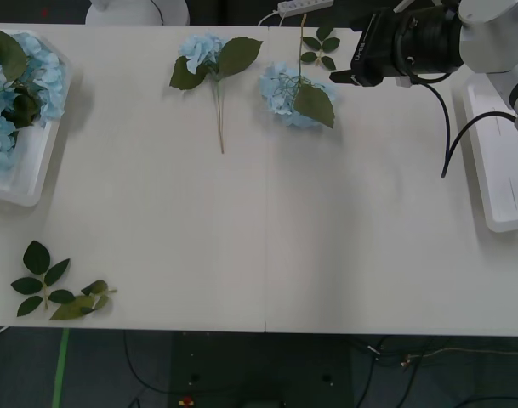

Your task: Place the red flowers into the right box and the blue flowers into the left box. If a person shows an open palm, hand one flower to the person first, then continue sorting.

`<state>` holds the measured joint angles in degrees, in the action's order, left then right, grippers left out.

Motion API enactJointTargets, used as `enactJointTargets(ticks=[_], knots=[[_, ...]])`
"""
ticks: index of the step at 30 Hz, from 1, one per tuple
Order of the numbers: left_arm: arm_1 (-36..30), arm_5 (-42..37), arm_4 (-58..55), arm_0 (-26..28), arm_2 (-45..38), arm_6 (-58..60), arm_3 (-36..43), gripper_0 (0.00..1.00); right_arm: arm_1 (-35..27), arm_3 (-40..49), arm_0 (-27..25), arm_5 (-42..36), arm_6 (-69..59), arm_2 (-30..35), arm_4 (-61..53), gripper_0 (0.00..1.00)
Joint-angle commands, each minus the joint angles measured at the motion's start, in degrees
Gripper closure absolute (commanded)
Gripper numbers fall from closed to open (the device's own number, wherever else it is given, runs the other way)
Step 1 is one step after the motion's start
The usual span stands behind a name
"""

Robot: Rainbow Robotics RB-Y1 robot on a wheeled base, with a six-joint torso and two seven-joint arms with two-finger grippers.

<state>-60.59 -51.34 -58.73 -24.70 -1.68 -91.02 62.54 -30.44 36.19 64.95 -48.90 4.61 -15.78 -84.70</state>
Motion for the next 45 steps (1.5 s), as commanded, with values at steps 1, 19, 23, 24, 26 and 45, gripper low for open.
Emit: enactJointTargets(ticks=[1, 19, 23, 24, 26, 45], knots=[[-6.21, -0.78, -1.83, 12.66, -6.23, -2.49, 13.67, 0.00, 2.40, -2.17, 3.52, 1.80, -0.66, 1.45, 0.76, 0.01], [1.08, 1.24, -15.45, 49.31, -24.34, -1.26, 54.01, 0.00, 14.45, -7.36, 3.43, 15.68, 1.80, 1.45, 3.75, 0.01], [5.57, 1.51, -16.50, 45.45, -18.71, -0.73, 55.94, 0.00, 16.12, -7.45, 3.43, 18.05, 2.15, 1.45, 3.75, 0.01], [6.27, 1.51, -16.42, 44.22, -17.30, -0.65, 55.94, 0.00, 16.38, -7.36, 3.43, 18.49, 2.24, 1.45, 3.75, 0.01], [7.94, 1.51, -15.89, 41.58, -14.05, -0.38, 55.94, 0.00, 16.56, -7.45, 3.43, 19.64, 2.50, 1.45, 3.75, 0.01], [23.41, 1.51, 13.73, 9.32, 14.42, 20.62, 41.18, 0.00, 19.10, -7.45, 3.43, 23.77, 3.12, 1.54, 3.92, 0.97]])
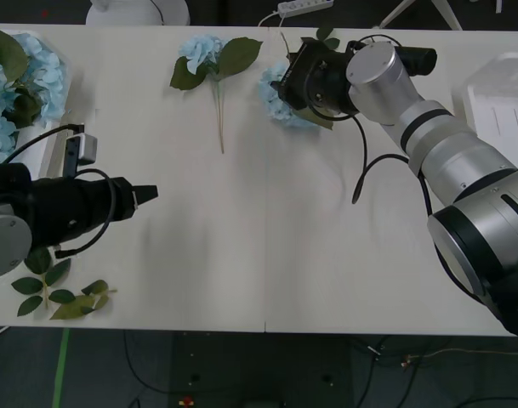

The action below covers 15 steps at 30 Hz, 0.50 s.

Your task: Place the red flowers into the right box and the blue flowers into the left box. If a person shows an open palm, hand one flower to the person first, then continue sorting.

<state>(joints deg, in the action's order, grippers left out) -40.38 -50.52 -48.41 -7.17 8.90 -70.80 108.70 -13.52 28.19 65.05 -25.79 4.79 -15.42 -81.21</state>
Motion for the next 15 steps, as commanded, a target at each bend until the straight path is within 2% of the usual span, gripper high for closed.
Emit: enactJointTargets(ticks=[1, 7, 8, 15], knots=[[4.08, 0.69, 4.37, -10.58, 4.81, 0.49, -7.45, 0.00, 2.27, 0.55, 3.33, 0.66, 2.95, 1.19, 0.44, 1.00], [8.65, 1.92, 7.18, -22.01, 9.47, 0.58, -21.07, 0.00, 3.15, -0.41, 3.33, 0.92, 3.56, 1.10, -0.79, 1.00], [9.70, 3.59, 7.27, -24.91, 10.79, 0.49, -25.03, 0.00, 3.15, -0.68, 3.33, 0.92, 3.56, 1.01, -0.70, 1.00], [13.92, 13.52, 7.71, -35.28, 18.08, 0.14, -41.11, 0.00, 1.84, -1.03, 3.33, -2.86, 4.44, 0.57, 0.09, 1.00]])
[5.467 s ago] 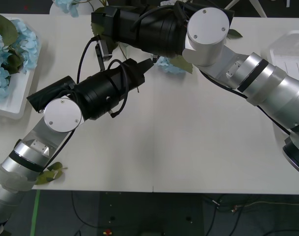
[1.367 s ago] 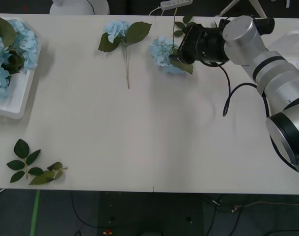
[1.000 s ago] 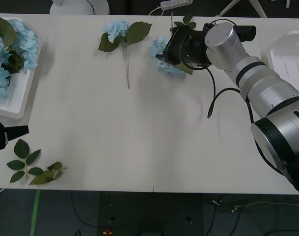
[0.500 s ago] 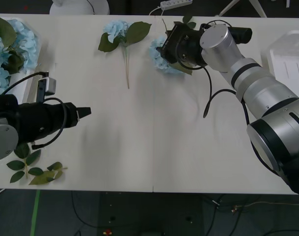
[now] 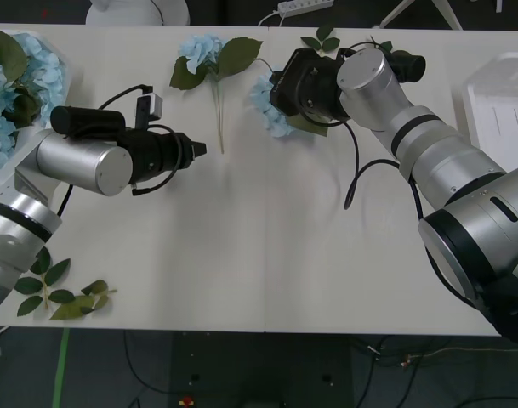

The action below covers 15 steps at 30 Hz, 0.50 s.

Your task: Place the red flowers into the right box and the blue flowers into the left box. If a person shows an open palm, hand one flower to the person first, then continue sorting.

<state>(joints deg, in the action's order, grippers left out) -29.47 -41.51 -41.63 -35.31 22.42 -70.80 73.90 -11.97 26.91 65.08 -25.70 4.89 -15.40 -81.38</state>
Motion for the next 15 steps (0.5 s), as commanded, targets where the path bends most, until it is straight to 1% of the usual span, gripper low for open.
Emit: enactJointTargets(ticks=[1, 3, 6, 8, 11, 13, 14, 15], knots=[[3.01, 4.51, 0.94, -7.14, 4.56, 0.14, -6.31, 0.00, 0.28, 0.25, 3.30, -2.95, 4.34, 0.55, 0.26, 1.00], [4.68, 4.51, 1.55, -11.36, 7.20, -0.30, -11.41, 0.00, -0.95, 0.33, 3.30, -7.26, 5.39, 0.55, 0.61, 1.00], [6.79, 5.30, 3.49, -14.88, 9.13, -0.83, -16.07, 0.00, -2.71, 0.68, 3.38, -12.27, 9.52, 0.73, 0.70, 1.00], [8.37, 7.76, 6.39, -16.55, 10.54, -1.00, -19.23, 0.00, -4.38, 0.68, 3.38, -15.43, 12.86, 0.81, 0.79, 1.00], [9.69, 12.24, 9.73, -17.25, 12.38, -1.09, -22.13, 0.00, -6.58, 0.68, 3.38, -19.91, 17.70, 0.81, 1.75, 1.00], [10.83, 15.23, 13.16, -17.25, 13.61, -1.00, -23.98, 0.00, -9.30, 0.68, 3.38, -26.50, 21.83, 0.81, 4.13, 1.00], [11.01, 15.67, 13.77, -17.25, 13.96, -1.00, -24.41, 0.00, -10.01, 0.68, 3.38, -28.09, 22.79, 0.81, 4.74, 1.00], [11.45, 16.55, 15.26, -17.25, 14.49, -0.92, -25.38, 0.00, -11.59, 0.68, 3.38, -31.43, 24.64, 0.81, 5.62, 1.00]])
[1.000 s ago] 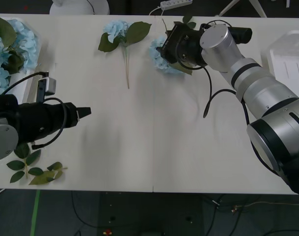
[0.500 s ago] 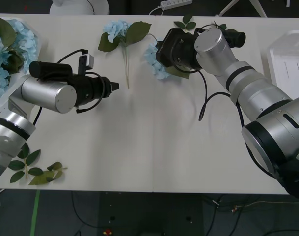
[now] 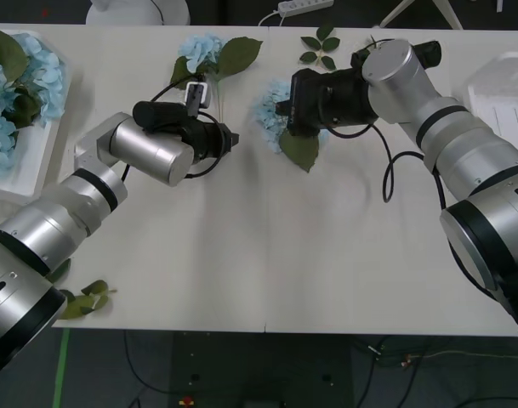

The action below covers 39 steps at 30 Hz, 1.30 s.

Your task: Place the red flowers into the right box and the blue flowers into the left box. If a person shows an open palm, hand one flower to the person first, then continue sorting.

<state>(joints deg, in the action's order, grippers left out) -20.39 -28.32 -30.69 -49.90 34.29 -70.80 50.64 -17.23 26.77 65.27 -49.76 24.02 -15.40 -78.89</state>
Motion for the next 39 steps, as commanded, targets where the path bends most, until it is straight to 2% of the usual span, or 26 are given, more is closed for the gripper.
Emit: enactJointTargets(ticks=[1, 7, 12, 13, 14, 16, 17, 19, 22, 31, 39], knots=[[2.73, 3.88, 5.90, -2.66, 2.80, -0.74, -2.92, 0.00, -7.73, 0.83, 3.20, -10.44, 7.54, 0.81, 4.27, 1.00], [4.75, 4.24, 6.43, -2.66, 2.80, -0.39, -7.14, 0.00, -14.24, 0.83, 3.20, -24.06, 19.31, 2.04, 7.34, 1.00], [5.36, 4.15, 5.64, -2.57, 2.80, 0.05, -8.81, 0.00, -18.10, 0.83, 3.20, -32.33, 27.57, 3.63, 8.31, 1.00], [5.45, 4.15, 4.32, -2.57, 2.80, 0.14, -9.51, 0.04, -18.81, 0.83, 3.20, -33.56, 29.68, 3.80, 9.19, 1.00], [5.45, 4.15, 3.62, -2.57, 2.80, 0.05, -9.69, 0.13, -19.07, 0.83, 3.20, -33.99, 30.83, 3.71, 9.72, 1.00], [5.45, 4.24, 2.91, -2.57, 2.80, -0.21, -9.69, 0.52, -19.51, 0.83, 3.20, -35.49, 35.13, 3.71, 12.79, 1.00], [5.45, 4.24, 3.18, -2.57, 2.80, -0.30, -9.69, 0.62, -19.51, 0.83, 3.20, -35.75, 36.19, 3.71, 13.76, 1.00], [5.45, 4.24, 3.35, -2.57, 3.07, -0.74, -9.69, 0.87, -19.07, 0.83, 3.11, -36.98, 39.88, 3.28, 17.45, 1.00], [5.36, 4.15, 2.91, -2.48, 4.30, -0.39, -9.77, 0.99, -18.54, 0.83, 3.20, -37.42, 44.80, 1.96, 19.12, 1.00], [5.45, 4.15, 2.83, -2.48, 4.83, -0.56, -10.56, 1.00, -19.07, 3.47, 3.20, -37.07, 60.09, 1.96, 12.79, 1.00], [4.83, 4.06, 2.74, -1.17, 5.09, -0.65, -9.42, 1.00, -23.29, 16.56, 1.09, -36.98, 73.10, 1.87, 1.72, 1.00]])
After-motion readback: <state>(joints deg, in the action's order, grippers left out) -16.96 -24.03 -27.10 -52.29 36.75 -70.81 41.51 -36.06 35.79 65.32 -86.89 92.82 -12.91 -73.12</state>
